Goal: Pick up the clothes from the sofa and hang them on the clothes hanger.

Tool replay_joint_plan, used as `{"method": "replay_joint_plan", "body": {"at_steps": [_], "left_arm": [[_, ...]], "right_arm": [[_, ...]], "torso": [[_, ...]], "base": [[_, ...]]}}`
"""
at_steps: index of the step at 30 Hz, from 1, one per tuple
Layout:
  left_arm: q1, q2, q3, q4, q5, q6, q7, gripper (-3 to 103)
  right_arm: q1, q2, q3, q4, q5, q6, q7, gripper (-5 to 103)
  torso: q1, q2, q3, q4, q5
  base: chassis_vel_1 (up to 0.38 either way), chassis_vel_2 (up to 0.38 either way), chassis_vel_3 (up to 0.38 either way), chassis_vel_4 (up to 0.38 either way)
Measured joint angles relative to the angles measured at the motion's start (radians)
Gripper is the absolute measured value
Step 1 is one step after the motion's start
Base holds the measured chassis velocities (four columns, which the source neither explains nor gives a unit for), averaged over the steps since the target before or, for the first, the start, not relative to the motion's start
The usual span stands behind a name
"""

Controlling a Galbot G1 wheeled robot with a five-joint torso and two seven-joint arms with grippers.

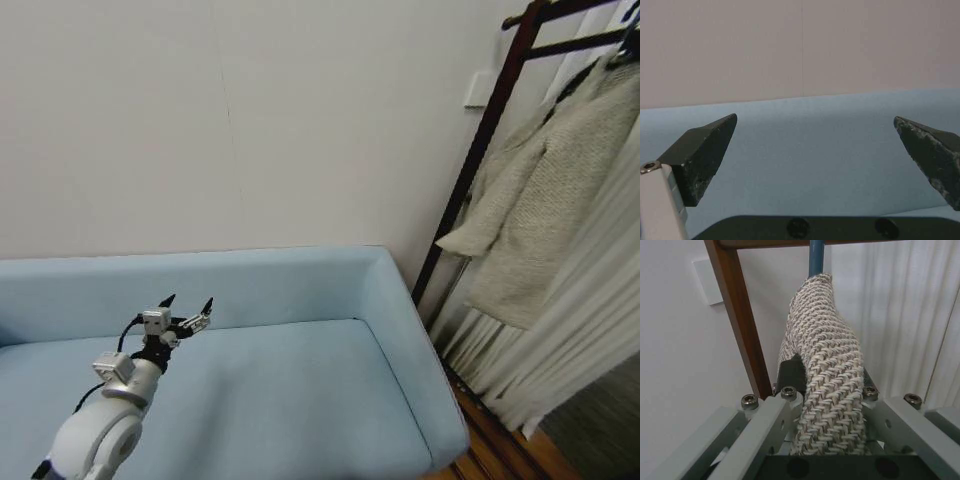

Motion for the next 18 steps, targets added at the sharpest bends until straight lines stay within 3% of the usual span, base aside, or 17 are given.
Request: {"method": "replay_joint_plan", "body": {"at_steps": [18], "left_arm": [[-0.018,0.0,0.007,0.018,0.001,-0.001,0.004,100]], "right_arm": [[-0.029,0.039,0.005,-0.122,-0.033,0.001,-0.004,10]], "torso": [[0.0,0.0,0.0,0.0005,-0.0002]], "base": [[0.0,0.0,0.0,0.0]]}}
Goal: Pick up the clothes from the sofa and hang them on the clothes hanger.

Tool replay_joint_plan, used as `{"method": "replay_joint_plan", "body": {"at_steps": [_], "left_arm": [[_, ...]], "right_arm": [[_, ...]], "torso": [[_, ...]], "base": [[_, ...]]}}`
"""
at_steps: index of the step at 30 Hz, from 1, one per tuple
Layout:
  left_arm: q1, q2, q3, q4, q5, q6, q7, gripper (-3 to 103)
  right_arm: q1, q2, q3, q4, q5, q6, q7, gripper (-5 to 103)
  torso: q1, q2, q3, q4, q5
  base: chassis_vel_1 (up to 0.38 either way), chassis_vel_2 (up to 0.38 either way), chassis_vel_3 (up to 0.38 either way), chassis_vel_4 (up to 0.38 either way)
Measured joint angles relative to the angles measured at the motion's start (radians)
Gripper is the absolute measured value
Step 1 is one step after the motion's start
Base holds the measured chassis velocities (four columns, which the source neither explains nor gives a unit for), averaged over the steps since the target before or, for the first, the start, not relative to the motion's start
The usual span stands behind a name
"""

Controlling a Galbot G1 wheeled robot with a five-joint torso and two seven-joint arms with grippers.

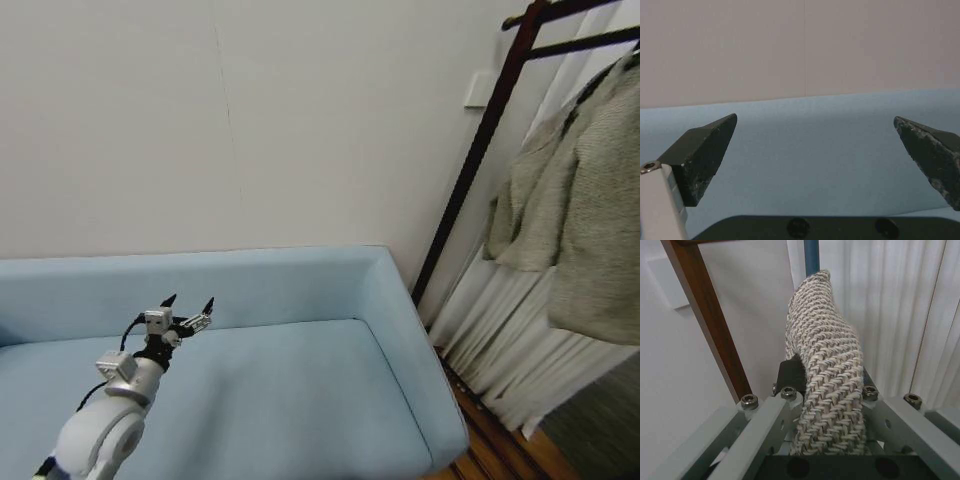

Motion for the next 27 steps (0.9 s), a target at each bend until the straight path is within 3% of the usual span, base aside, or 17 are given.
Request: {"method": "replay_joint_plan", "body": {"at_steps": [17,19,22,26,27], "left_arm": [[-0.042,0.006,0.043,0.04,-0.001,-0.001,0.001,100],[-0.048,0.005,0.049,0.047,-0.001,-0.001,0.001,100],[-0.053,0.005,0.055,0.052,-0.001,-0.003,0.001,100],[-0.063,0.007,0.068,0.063,0.0,-0.003,0.001,100],[-0.063,0.007,0.068,0.064,0.0,-0.004,0.001,100]], "right_arm": [[-0.078,-0.082,0.038,0.12,-0.063,0.002,0.0,8],[-0.096,-0.108,0.04,0.148,-0.1,0.002,-0.015,19],[-0.109,-0.117,0.048,0.156,-0.108,0.002,-0.016,24],[-0.145,-0.133,0.082,0.176,-0.131,0.002,-0.02,46],[-0.149,-0.135,0.086,0.18,-0.139,0.002,-0.023,46]], "torso": [[0.0,0.0,0.0,-0.0004,-0.0001],[0.0,0.0,0.0,-0.0006,0.0003],[0.0,0.0,0.0,-0.0009,0.0005],[0.0,0.0,0.0,-0.0003,0.0004],[0.0,0.0,0.0,-0.0002,0.0004]], "base": [[0.0,0.0,0.0,0.0],[0.0,0.0,0.0,0.0],[0.0,0.0,0.0,0.0],[0.0,0.0,0.0,0.0],[0.0,0.0,0.0,0.0]]}}
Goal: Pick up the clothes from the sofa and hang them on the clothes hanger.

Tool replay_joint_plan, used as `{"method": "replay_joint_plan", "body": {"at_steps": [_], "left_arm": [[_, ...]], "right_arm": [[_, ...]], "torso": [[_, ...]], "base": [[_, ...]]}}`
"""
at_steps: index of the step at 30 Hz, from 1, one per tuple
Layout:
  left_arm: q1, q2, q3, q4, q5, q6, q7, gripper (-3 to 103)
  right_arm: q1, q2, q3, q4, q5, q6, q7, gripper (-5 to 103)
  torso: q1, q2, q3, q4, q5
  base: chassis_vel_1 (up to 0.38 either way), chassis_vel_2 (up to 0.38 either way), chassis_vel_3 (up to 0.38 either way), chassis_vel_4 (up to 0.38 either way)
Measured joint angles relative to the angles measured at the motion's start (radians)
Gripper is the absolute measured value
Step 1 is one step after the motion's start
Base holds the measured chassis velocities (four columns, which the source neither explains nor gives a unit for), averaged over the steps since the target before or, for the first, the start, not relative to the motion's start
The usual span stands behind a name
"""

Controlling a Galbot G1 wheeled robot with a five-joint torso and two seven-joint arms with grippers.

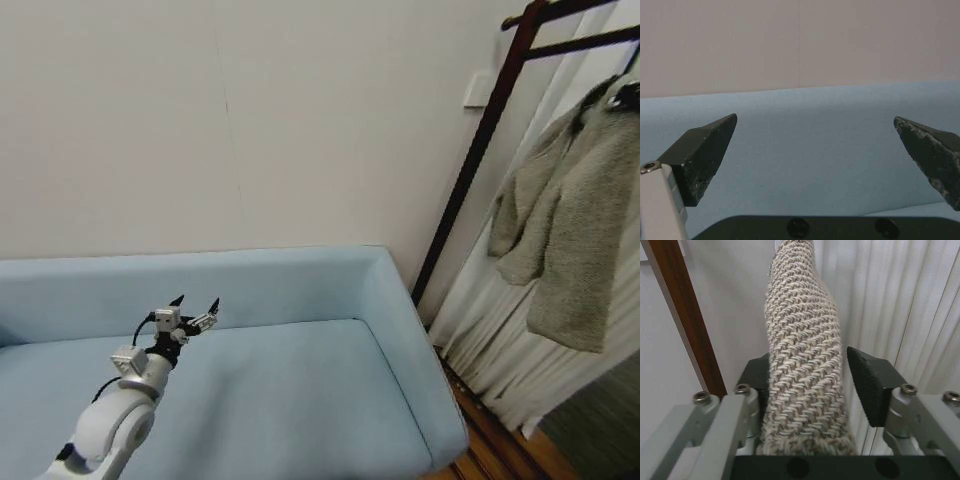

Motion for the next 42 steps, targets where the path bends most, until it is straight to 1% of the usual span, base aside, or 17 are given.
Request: {"method": "replay_joint_plan", "body": {"at_steps": [1,4,5,6,7,10,12,13,15,18,25,26,34,37,38,40,42], "left_arm": [[0.0,0.0,0.0,0.0,0.0,0.0,0.0,100],[-0.002,0.002,0.001,0.005,0.0,-0.002,0.0,100],[-0.002,0.002,0.001,0.005,0.0,-0.002,0.0,100],[-0.002,0.003,0.001,0.007,0.001,-0.003,0.0,100],[-0.003,0.003,0.001,0.008,0.001,-0.004,0.0,100],[-0.009,0.007,0.002,0.011,0.002,-0.005,0.0,100],[-0.01,0.008,0.003,0.011,0.002,-0.005,0.0,100],[-0.014,0.01,0.007,0.011,0.003,-0.005,0.0,100],[-0.015,0.011,0.013,0.011,0.004,-0.005,-0.001,100],[-0.014,0.011,0.017,0.01,0.006,-0.005,-0.002,100],[-0.009,0.006,0.019,0.004,0.01,-0.005,-0.005,100],[-0.006,0.0,0.019,0.001,0.013,-0.005,-0.005,100],[0.028,-0.042,0.011,-0.018,0.037,-0.016,-0.009,100],[0.038,-0.055,0.01,-0.025,0.044,-0.019,-0.008,100],[0.045,-0.063,0.008,-0.032,0.049,-0.021,-0.008,100],[0.05,-0.071,0.005,-0.039,0.053,-0.022,-0.008,100],[0.053,-0.077,0.001,-0.044,0.055,-0.022,-0.008,100]], "right_arm": [[0.0,0.0,0.0,0.0,0.0,0.0,0.0,46],[-0.017,-0.026,0.017,0.028,-0.097,0.0,-0.064,62],[-0.017,-0.026,0.017,0.028,-0.097,0.0,-0.064,62],[-0.021,-0.042,0.017,0.04,-0.141,0.0,-0.102,68],[-0.024,-0.052,0.017,0.05,-0.167,0.0,-0.124,68],[-0.046,-0.091,0.032,0.091,-0.224,0.0,-0.186,84],[-0.058,-0.101,0.046,0.103,-0.229,0.0,-0.195,84],[-0.114,-0.126,0.111,0.134,-0.246,0.0,-0.208,94],[-0.216,-0.162,0.215,0.178,-0.292,0.0,-0.232,98],[-0.315,-0.2,0.298,0.226,-0.321,-0.001,-0.25,100],[-0.379,-0.266,0.34,0.319,-0.336,-0.001,-0.255,100],[-0.39,-0.291,0.353,0.356,-0.33,-0.001,-0.255,100],[-0.438,-0.458,0.419,0.553,-0.303,0.001,-0.305,100],[-0.497,-0.495,0.485,0.586,-0.299,0.006,-0.314,100],[-0.592,-0.527,0.586,0.598,-0.296,0.014,-0.321,100],[-0.679,-0.557,0.655,0.606,-0.286,0.028,-0.328,100],[-0.708,-0.582,0.674,0.623,-0.246,0.031,-0.335,100]], "torso": [[0.0,0.0,0.0,0.0,0.0],[0.0,0.0,0.0,0.0,-0.0004],[0.0,0.0,0.0,0.0,-0.0004],[0.0,0.0,0.0,-0.0001,-0.0002],[0.0,0.0,0.0,-0.0003,-0.0002],[0.0,0.0,0.0,-0.0005,-0.0004],[0.0,0.0,0.0,-0.0004,-0.0002],[0.0,0.0,0.0,-0.0003,0.0],[0.0,0.0,0.0,-0.0003,-0.0005],[0.0,0.0,0.0,-0.0003,0.0002],[0.0,0.0,0.0,-0.0003,-0.0001],[0.0,0.0,0.0,0.0003,0.0],[0.0,0.0,0.0,-0.0009,-0.0001],[0.0,0.0,0.0,-0.0002,-0.0002],[0.0,0.0,0.0,0.0001,-0.0001],[0.0,0.0,0.0,-0.0007,-0.0006],[0.0,0.0,0.0,-0.0001,0.0003]], "base": [[0.0,0.0,0.0,0.0],[0.0,0.0,0.0,0.0],[0.0,0.0,0.0,0.0],[0.0,0.0,0.0,0.0],[0.0,0.0,0.0,0.0],[0.0,0.0,0.0,0.0],[0.0,0.0,0.0,0.0],[0.0,0.0,0.0,0.0],[0.0,0.0,0.0,0.0],[0.0,0.0,0.0,0.0],[0.0,0.0,0.0,0.0],[0.0,0.0,0.0,0.0],[0.0,0.0,0.0,0.0],[0.0,0.0,0.0,0.0],[0.0,0.0,0.0,0.0],[0.0,0.0,0.0,0.0],[0.0,0.0,0.0,0.0]]}}
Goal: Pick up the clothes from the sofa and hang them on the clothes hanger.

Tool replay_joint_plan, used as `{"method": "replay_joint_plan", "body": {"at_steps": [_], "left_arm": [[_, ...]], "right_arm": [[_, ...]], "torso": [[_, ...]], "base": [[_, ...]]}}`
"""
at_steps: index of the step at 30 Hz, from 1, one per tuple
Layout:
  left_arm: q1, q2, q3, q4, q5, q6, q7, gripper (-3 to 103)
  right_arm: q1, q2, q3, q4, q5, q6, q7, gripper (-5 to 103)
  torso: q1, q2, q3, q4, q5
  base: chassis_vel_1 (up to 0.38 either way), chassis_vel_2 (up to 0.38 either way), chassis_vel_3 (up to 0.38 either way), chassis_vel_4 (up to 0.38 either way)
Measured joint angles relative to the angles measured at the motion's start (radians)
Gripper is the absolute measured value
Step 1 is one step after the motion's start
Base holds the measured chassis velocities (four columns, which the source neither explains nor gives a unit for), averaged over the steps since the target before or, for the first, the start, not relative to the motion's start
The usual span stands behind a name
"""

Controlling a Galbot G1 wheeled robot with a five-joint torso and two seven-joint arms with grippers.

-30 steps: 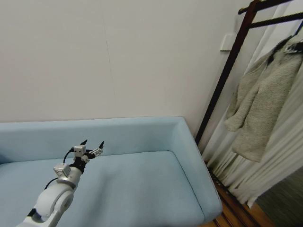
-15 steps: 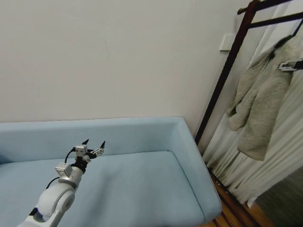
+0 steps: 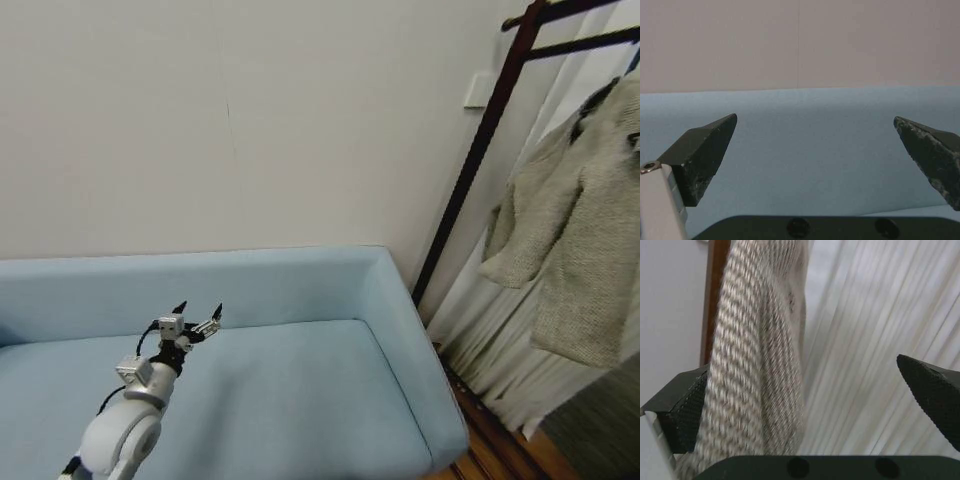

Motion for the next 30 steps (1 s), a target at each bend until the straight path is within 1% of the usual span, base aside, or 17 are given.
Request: {"method": "replay_joint_plan", "body": {"at_steps": [1,3,8,11,13,16,17,18,20,22,23,24,26,27,28,29,30], "left_arm": [[0.0,0.0,0.0,0.0,0.0,0.0,0.0,100],[0.003,-0.005,-0.002,-0.004,0.002,0.0,0.001,100],[0.005,-0.01,0.0,-0.012,0.005,0.0,0.001,100],[0.013,-0.02,0.001,-0.018,0.008,-0.002,0.001,100],[0.015,-0.023,0.001,-0.019,0.009,-0.004,0.002,100],[0.033,-0.046,-0.004,-0.022,0.015,-0.017,0.004,100],[0.042,-0.061,-0.008,-0.022,0.019,-0.028,0.007,100],[0.042,-0.061,-0.008,-0.022,0.019,-0.028,0.007,100],[0.054,-0.08,-0.013,-0.022,0.025,-0.044,0.008,100],[0.073,-0.101,-0.02,-0.029,0.029,-0.059,0.009,100],[0.08,-0.106,-0.024,-0.032,0.03,-0.062,0.009,100],[0.08,-0.106,-0.024,-0.032,0.03,-0.062,0.009,100],[0.098,-0.117,-0.036,-0.043,0.033,-0.069,0.015,100],[0.11,-0.122,-0.046,-0.049,0.035,-0.072,0.02,100],[0.129,-0.132,-0.062,-0.056,0.042,-0.081,0.027,100],[0.129,-0.132,-0.062,-0.056,0.042,-0.081,0.027,100],[0.142,-0.138,-0.071,-0.06,0.048,-0.088,0.033,100]], "right_arm": [[0.0,0.0,0.0,0.0,0.0,0.0,0.0,100],[0.004,-0.022,0.004,0.023,0.054,0.001,0.002,100],[0.018,-0.032,0.003,0.045,0.085,0.008,0.012,100],[0.058,-0.046,-0.005,0.09,0.157,0.02,0.019,100],[0.063,-0.051,-0.008,0.099,0.164,0.028,0.014,100],[0.088,-0.085,-0.031,0.15,0.195,0.094,-0.054,100],[0.105,-0.094,-0.047,0.173,0.201,0.134,-0.114,100],[0.105,-0.094,-0.047,0.173,0.201,0.134,-0.114,100],[0.114,-0.091,-0.067,0.201,0.203,0.193,-0.162,100],[0.118,-0.053,-0.096,0.226,0.192,0.262,-0.177,100],[0.118,-0.033,-0.104,0.231,0.184,0.278,-0.173,100],[0.118,-0.033,-0.104,0.231,0.184,0.278,-0.173,100],[0.114,0.015,-0.116,0.235,0.169,0.303,-0.159,100],[0.11,0.05,-0.122,0.235,0.158,0.313,-0.146,100],[0.095,0.112,-0.128,0.235,0.143,0.33,-0.122,100],[0.095,0.112,-0.128,0.235,0.143,0.33,-0.122,100],[0.084,0.146,-0.13,0.234,0.134,0.338,-0.112,100]], "torso": [[0.0,0.0,0.0,0.0,0.0],[0.0,0.0,0.0,-0.0001,-0.0006],[0.0,0.0,0.0,-0.0001,-0.0003],[0.0,0.0,0.0,-0.0002,-0.0006],[0.0,0.0,0.0,-0.0001,-0.0006],[0.0,0.0,0.0,-0.0002,-0.0006],[0.0,0.0,0.0,-0.0005,-0.0006],[0.0,0.0,0.0,-0.0005,-0.0006],[0.0,0.0,0.0,-0.0006,-0.0006],[0.0,0.0,0.0,-0.0002,-0.0007],[0.0,0.0,0.0,-0.0001,-0.0006],[0.0,0.0,0.0,-0.0001,-0.0006],[0.0,0.0,0.0,0.0001,-0.0006],[0.0,0.0,0.0,-0.0001,-0.0006],[0.0,0.0,0.0,0.0001,-0.0006],[0.0,0.0,0.0,0.0001,-0.0006],[0.0,0.0,0.0,0.0001,-0.0006]], "base": [[0.0,0.0,0.0,0.0],[0.0,0.0,0.0,0.0],[0.0,0.0,0.0,0.0],[0.0,0.0,0.0,0.0],[0.0,0.0,0.0,0.0],[0.0,0.0,0.0,0.0],[0.0,0.0,0.0,0.0],[0.0,0.0,0.0,0.0],[0.0,0.0,0.0,0.0],[0.0,0.0,0.0,0.0],[0.0,0.0,0.0,0.0],[0.0,0.0,0.0,0.0],[0.0,0.0,0.0,0.0],[0.0,0.0,0.0,0.0],[0.0,0.0,0.0,0.0],[0.0,0.0,0.0,0.0],[0.0,0.0,0.0,0.0]]}}
